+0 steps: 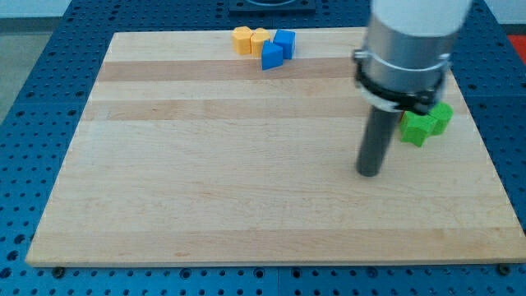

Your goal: Push the group of blocks to the right

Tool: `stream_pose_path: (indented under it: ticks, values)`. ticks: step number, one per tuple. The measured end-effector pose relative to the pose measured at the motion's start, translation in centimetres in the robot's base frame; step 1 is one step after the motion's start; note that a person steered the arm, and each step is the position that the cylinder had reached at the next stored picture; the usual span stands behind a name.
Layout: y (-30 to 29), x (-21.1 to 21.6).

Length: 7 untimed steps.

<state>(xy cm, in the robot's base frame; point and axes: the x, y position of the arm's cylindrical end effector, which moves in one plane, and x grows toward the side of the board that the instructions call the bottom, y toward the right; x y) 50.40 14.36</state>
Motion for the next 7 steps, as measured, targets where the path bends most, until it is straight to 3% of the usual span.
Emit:
stream_pose_path:
  ticks: [2, 4, 6, 7]
  values:
    - [9.9, -1.4]
    - [14.8, -5.4]
    - [13.3, -9.0]
    - [11.6, -8.2]
